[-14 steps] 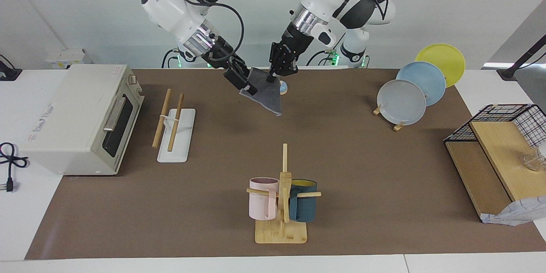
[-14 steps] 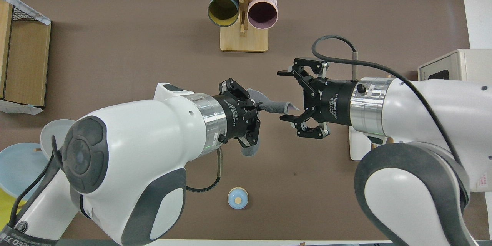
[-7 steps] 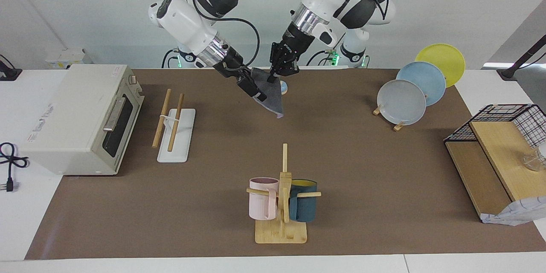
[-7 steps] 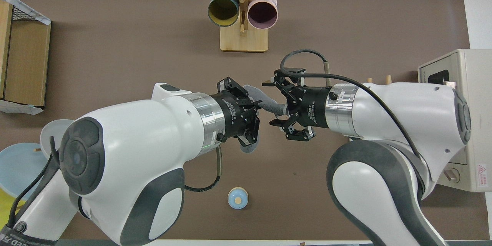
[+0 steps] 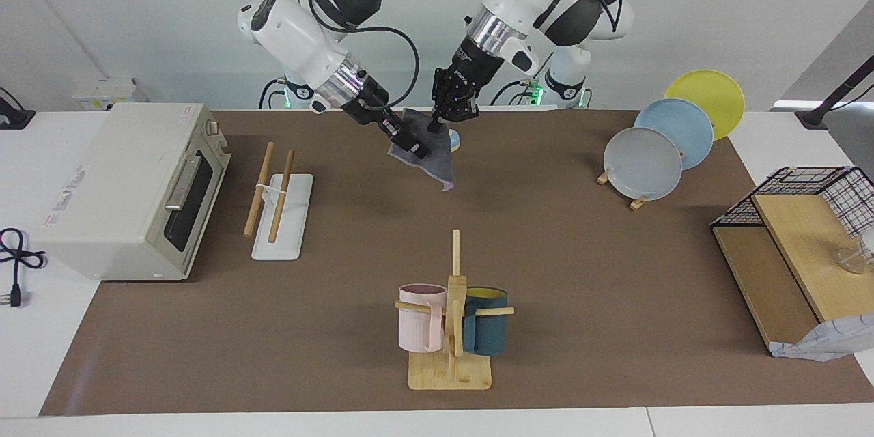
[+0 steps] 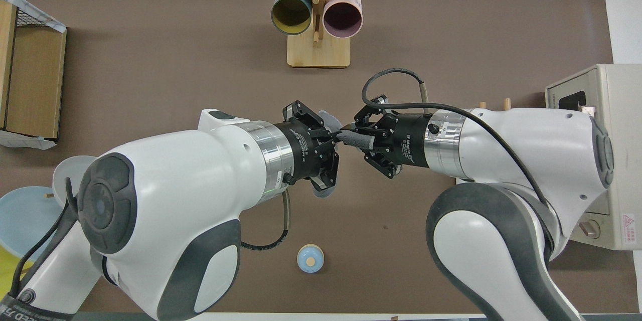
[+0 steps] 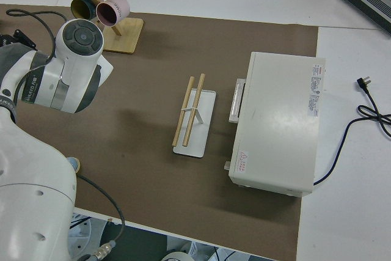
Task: Fold towel and hang on rack
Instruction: 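Open the left gripper while the right gripper holds the towel, then carry the towel to the dowel rack while the left gripper retracts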
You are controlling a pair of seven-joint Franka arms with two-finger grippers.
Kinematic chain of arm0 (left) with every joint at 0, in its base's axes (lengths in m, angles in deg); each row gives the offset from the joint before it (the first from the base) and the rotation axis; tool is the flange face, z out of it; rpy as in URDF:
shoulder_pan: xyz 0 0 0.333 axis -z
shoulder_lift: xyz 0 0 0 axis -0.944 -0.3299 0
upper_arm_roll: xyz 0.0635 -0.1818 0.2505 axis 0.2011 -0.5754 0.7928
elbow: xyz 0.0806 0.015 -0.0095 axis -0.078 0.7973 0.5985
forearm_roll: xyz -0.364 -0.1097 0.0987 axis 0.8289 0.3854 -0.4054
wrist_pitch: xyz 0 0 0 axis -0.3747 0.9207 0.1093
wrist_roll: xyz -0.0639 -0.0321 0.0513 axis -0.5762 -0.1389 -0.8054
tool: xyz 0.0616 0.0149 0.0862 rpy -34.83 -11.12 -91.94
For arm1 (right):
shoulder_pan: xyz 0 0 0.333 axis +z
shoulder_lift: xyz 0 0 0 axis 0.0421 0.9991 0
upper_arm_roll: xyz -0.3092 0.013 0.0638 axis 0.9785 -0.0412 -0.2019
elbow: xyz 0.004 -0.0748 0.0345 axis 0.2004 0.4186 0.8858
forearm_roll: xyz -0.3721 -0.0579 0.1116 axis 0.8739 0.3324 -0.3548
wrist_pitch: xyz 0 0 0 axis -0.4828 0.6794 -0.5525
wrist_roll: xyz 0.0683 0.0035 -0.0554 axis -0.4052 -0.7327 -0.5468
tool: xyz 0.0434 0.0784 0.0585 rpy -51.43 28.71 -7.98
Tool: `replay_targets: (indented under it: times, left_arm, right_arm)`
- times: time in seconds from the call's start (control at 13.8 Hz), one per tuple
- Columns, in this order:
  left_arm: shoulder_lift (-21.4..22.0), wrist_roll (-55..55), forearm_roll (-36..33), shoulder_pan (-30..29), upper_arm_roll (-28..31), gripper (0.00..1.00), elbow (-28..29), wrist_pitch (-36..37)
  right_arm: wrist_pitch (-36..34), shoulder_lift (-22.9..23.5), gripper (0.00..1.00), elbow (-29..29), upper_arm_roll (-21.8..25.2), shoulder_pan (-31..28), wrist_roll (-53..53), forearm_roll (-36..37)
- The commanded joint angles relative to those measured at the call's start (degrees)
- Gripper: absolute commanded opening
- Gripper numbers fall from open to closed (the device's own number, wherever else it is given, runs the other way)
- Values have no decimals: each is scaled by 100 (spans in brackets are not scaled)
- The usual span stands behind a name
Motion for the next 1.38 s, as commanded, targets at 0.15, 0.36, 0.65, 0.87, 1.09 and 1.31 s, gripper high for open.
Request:
replay_targets:
  times: [0.15,0.36,0.65,0.87,1.09,1.31]
  left_arm:
    - [185,28,141,30,50,0,194,-106]
    - [194,-85,123,30,50,99,202,-45]
    - [194,-821,114,-110,85,100,202,-10]
    - [194,-2085,114,-672,94,100,238,358]
    - [194,-3202,114,-1260,85,100,238,622]
    - [194,-4976,114,-1902,94,100,229,886]
  right_arm:
    - [51,-69,0,94,11,-3,206,-75]
    - [16,-78,0,120,11,-12,572,65]
    - [-212,-122,0,366,20,-186,1495,1108]
    - [-659,-105,0,472,29,-617,2243,1734]
    - [-1328,-131,0,428,29,-688,2315,3382]
    - [-1838,-140,0,411,47,-1249,2883,3792]
